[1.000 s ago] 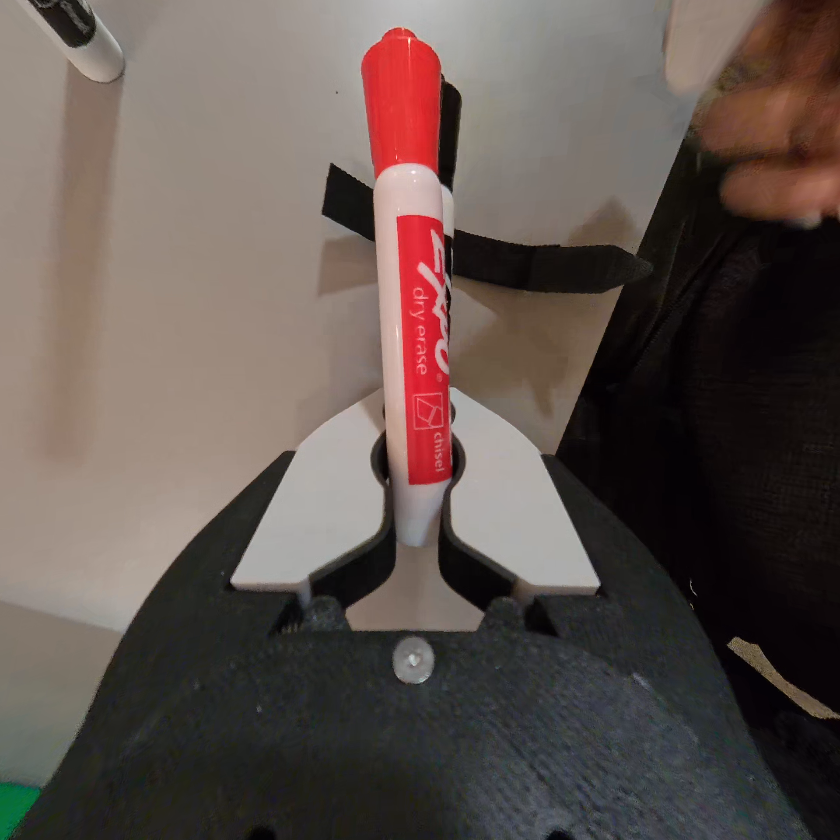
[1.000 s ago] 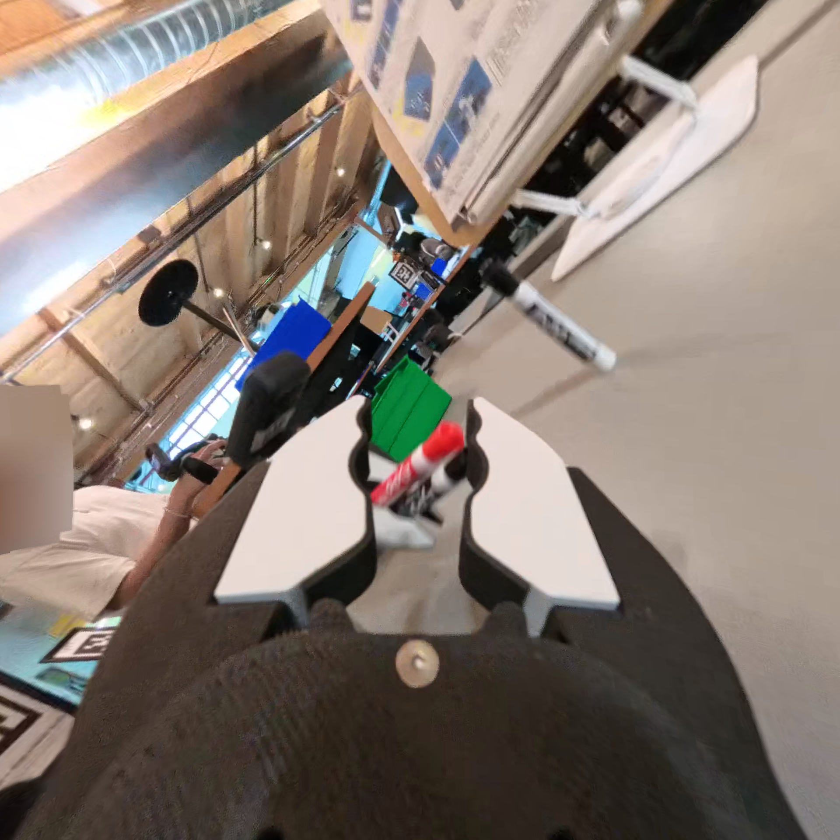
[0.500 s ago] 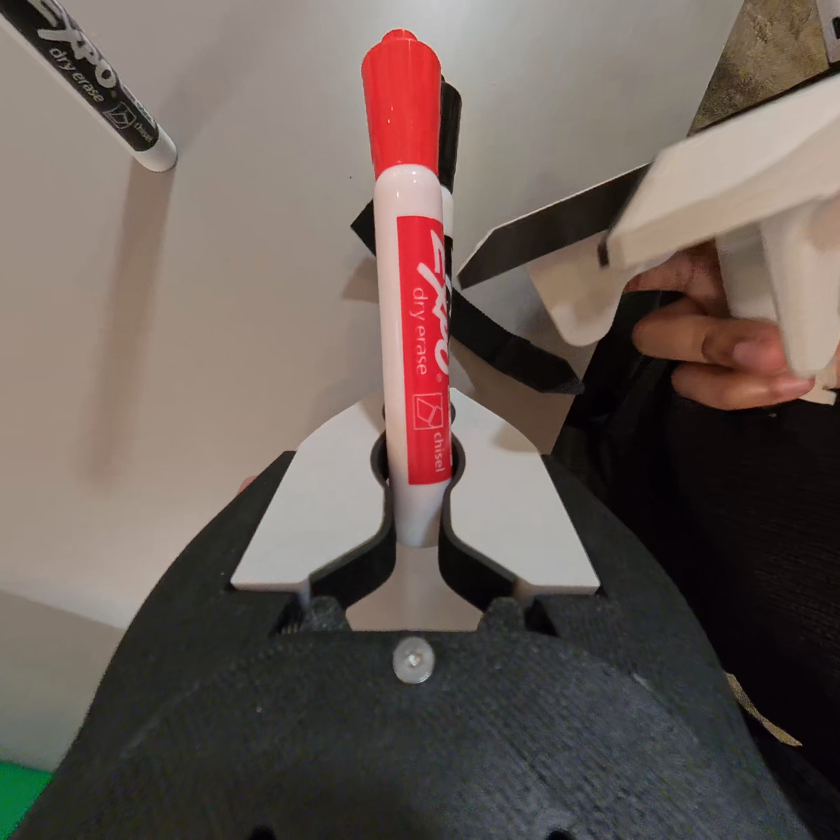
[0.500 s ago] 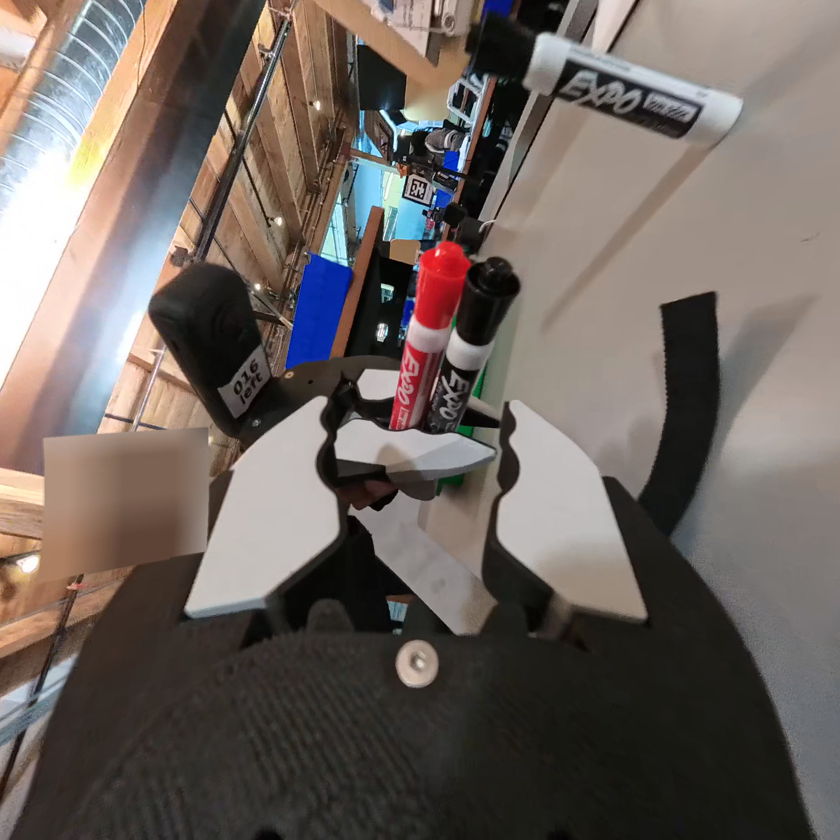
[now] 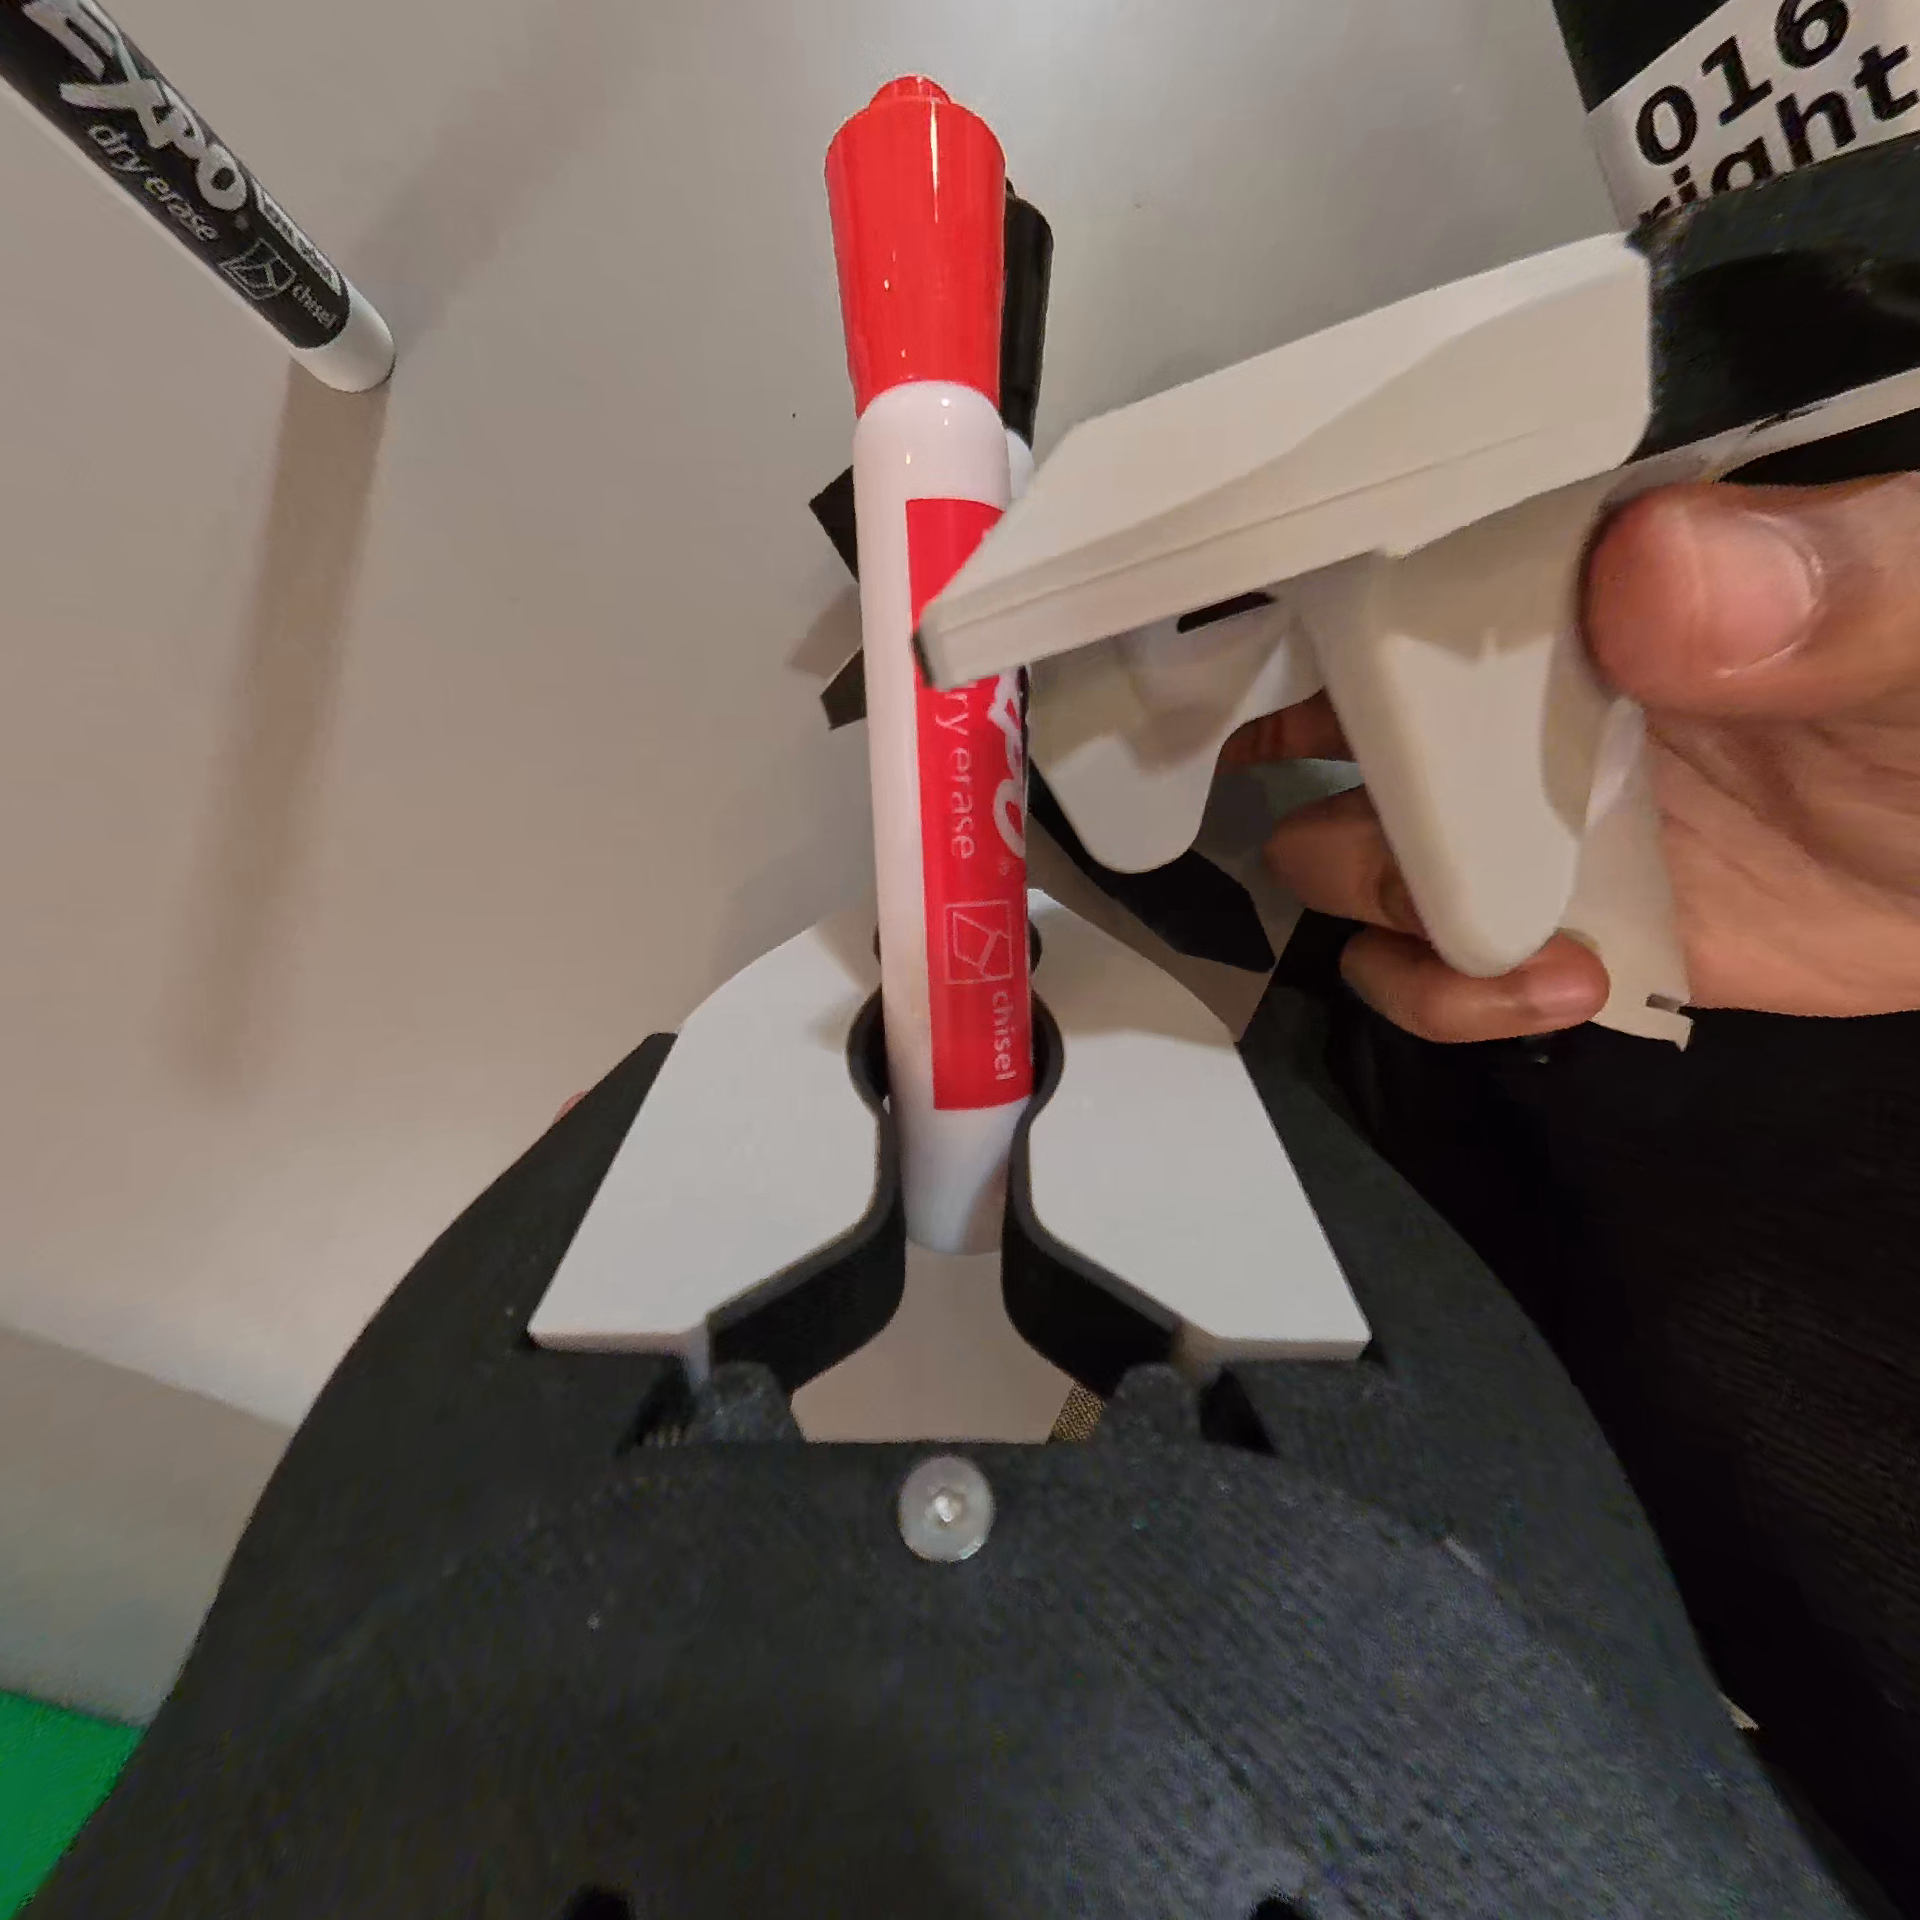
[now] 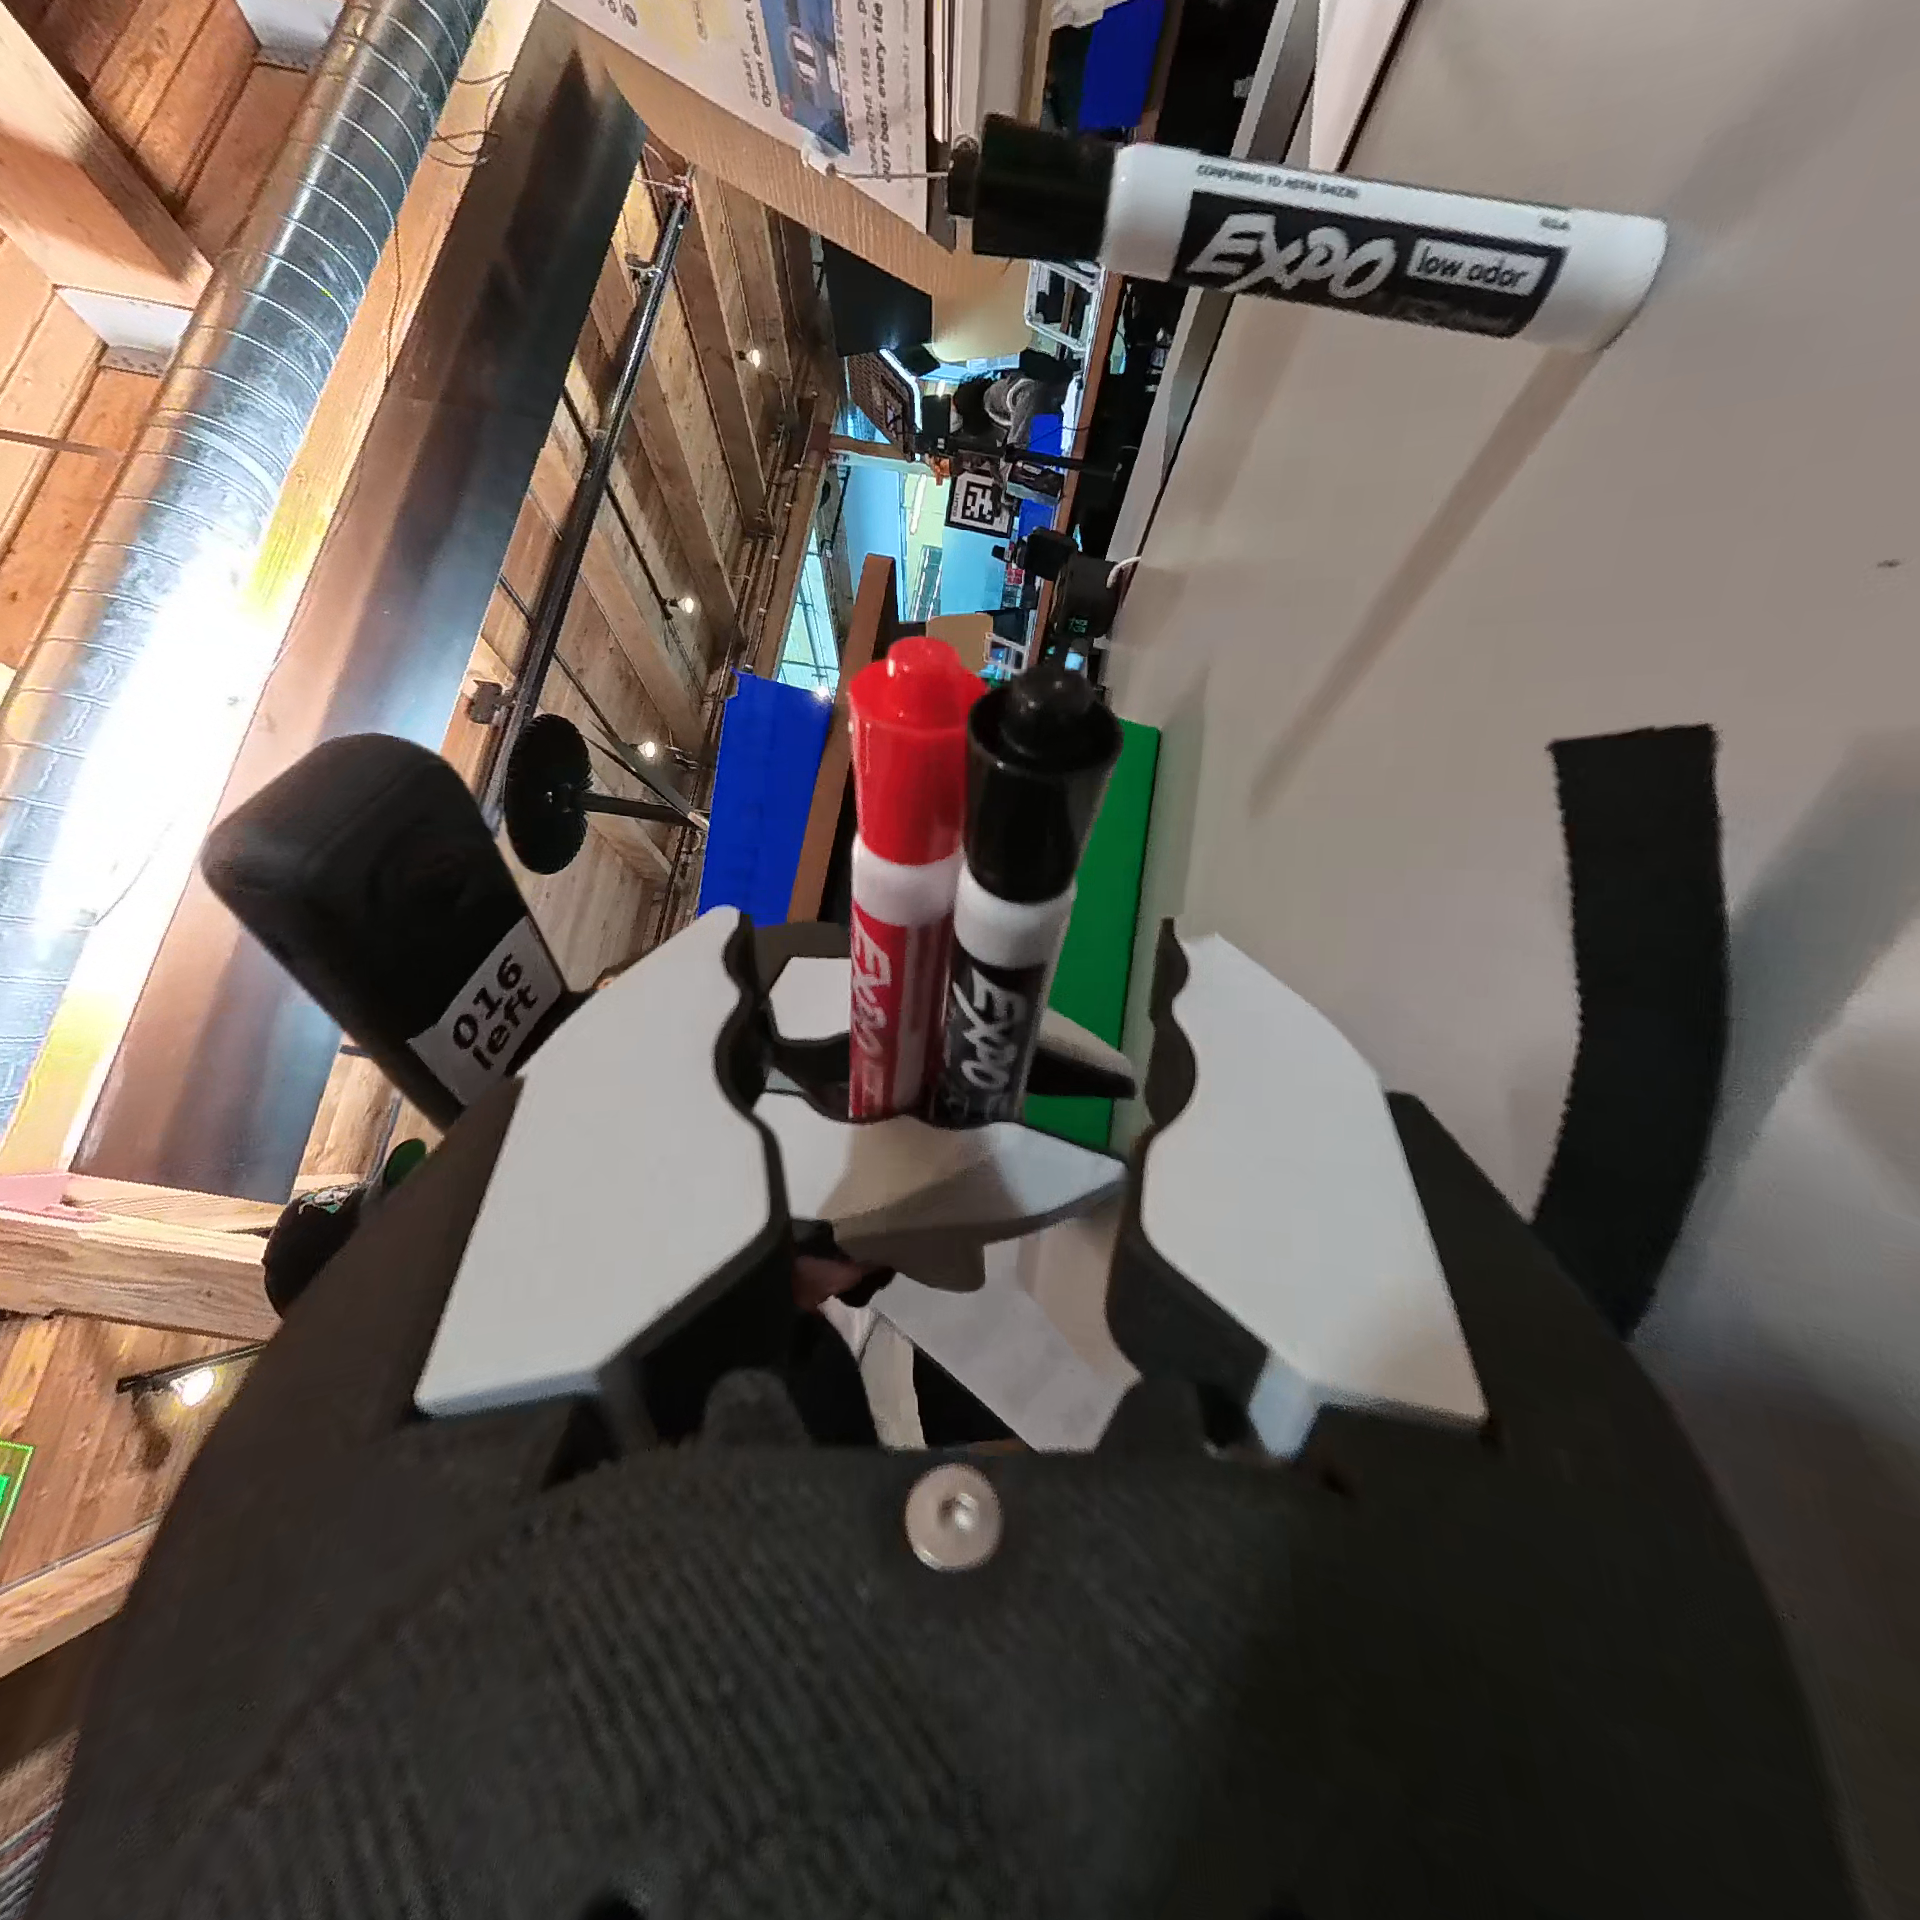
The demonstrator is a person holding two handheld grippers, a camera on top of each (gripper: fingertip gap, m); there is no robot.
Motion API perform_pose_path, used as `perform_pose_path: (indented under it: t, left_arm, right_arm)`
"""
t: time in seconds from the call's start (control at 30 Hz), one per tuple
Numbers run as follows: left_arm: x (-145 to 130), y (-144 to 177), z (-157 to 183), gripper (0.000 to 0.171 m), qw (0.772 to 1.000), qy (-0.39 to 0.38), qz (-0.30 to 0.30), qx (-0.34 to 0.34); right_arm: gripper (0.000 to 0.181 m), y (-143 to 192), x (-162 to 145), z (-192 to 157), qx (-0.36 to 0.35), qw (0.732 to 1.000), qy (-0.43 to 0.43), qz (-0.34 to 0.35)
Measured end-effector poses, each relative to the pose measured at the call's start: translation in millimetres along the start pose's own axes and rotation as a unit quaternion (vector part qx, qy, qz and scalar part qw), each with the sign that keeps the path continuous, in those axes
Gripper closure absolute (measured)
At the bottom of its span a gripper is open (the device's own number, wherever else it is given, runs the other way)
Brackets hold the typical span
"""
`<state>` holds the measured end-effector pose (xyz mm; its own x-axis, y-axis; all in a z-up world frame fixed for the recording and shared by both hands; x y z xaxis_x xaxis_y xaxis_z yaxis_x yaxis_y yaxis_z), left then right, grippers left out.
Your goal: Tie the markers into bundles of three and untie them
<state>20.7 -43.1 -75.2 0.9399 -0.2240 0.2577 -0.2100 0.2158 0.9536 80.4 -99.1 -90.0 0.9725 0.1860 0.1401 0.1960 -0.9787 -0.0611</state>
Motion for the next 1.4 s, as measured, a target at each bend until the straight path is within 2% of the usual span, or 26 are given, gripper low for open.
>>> perform_pose_path:
  t: [0.47, 0.67, 0.77, 0.83, 0.87, 0.9, 0.93, 1.0, 1.03, 1.07, 1.13, 1.2, 1.27, 1.3, 1.33, 1.4]
  left_arm:
    - [2, -3, 0, 0.154, 1.0, 0.011, 0.007, -0.006]
    - [-4, 3, -4, 0.154, 1.0, 0.015, 0.014, -0.009]
    - [-7, 4, -6, 0.154, 1.0, 0.009, 0.013, -0.012]
    - [-9, 3, -7, 0.154, 1.0, 0.008, 0.008, -0.013]
    - [-10, 2, -7, 0.154, 1.0, 0.005, 0.004, -0.012]
    - [-11, 1, -7, 0.154, 1.0, 0.002, 0.0, -0.012]
    - [-12, 1, -6, 0.154, 1.0, 0.0, -0.004, -0.015]
    - [-13, 0, -3, 0.154, 1.0, -0.008, -0.009, -0.024]
    - [-13, -1, -2, 0.154, 1.0, -0.01, -0.011, -0.027]
    - [-13, -1, -1, 0.154, 0.999, -0.011, -0.014, -0.032]
    - [-13, -2, 2, 0.153, 0.999, -0.013, -0.015, -0.05]
    - [-12, -3, 3, 0.153, 0.997, -0.008, -0.002, -0.074]
    - [-13, -3, 1, 0.153, 0.996, 0.003, 0.009, -0.091]
    - [-13, -4, 0, 0.153, 0.995, 0.007, 0.013, -0.097]
    - [-14, -4, -1, 0.153, 0.995, 0.011, 0.017, -0.103]
    - [-15, -4, -4, 0.154, 0.994, 0.018, 0.024, -0.107]
  right_arm:
    - [0.11, -5, 0, -3, 0.01, 1.0, -0.007, -0.005]
    - [0.106, 19, 0, 1, -0.027, 0.998, 0.028, -0.049]
    - [0.103, 41, 4, -3, -0.057, 0.991, 0.086, -0.08]
    - [0.102, 53, 14, -13, -0.081, 0.976, 0.174, -0.105]
    - [0.102, 57, 22, -22, -0.095, 0.959, 0.24, -0.117]
    - [0.101, 60, 31, -32, -0.111, 0.931, 0.321, -0.131]
    - [0.102, 60, 39, -43, -0.123, 0.892, 0.407, -0.151]
    - [0.103, 56, 47, -67, -0.12, 0.79, 0.558, -0.224]
    - [0.103, 54, 48, -77, -0.115, 0.729, 0.624, -0.257]
    - [0.107, 51, 48, -85, -0.109, 0.658, 0.689, -0.283]
    - [0.113, 44, 46, -92, -0.105, 0.498, 0.805, -0.306]
    - [0.115, 35, 38, -90, -0.105, 0.344, 0.877, -0.318]
    - [0.113, 26, 26, -81, -0.106, 0.223, 0.911, -0.33]
    - [0.112, 22, 19, -75, -0.104, 0.178, 0.92, -0.334]
    - [0.111, 18, 13, -69, -0.101, 0.146, 0.925, -0.336]
    - [0.11, 13, 1, -56, -0.095, 0.114, 0.926, -0.347]
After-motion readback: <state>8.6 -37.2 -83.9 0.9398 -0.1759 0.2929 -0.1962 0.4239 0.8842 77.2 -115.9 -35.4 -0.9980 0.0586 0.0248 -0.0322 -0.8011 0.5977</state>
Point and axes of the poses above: each gripper's, where its closed fingertips meet, y back along the fingers, x out of its top, z = x × y across the jaws, the point moved 6 cm from there along y, back along the fingers, and after that the axes turned 9 degrees about -z, right-handed, at the moved point
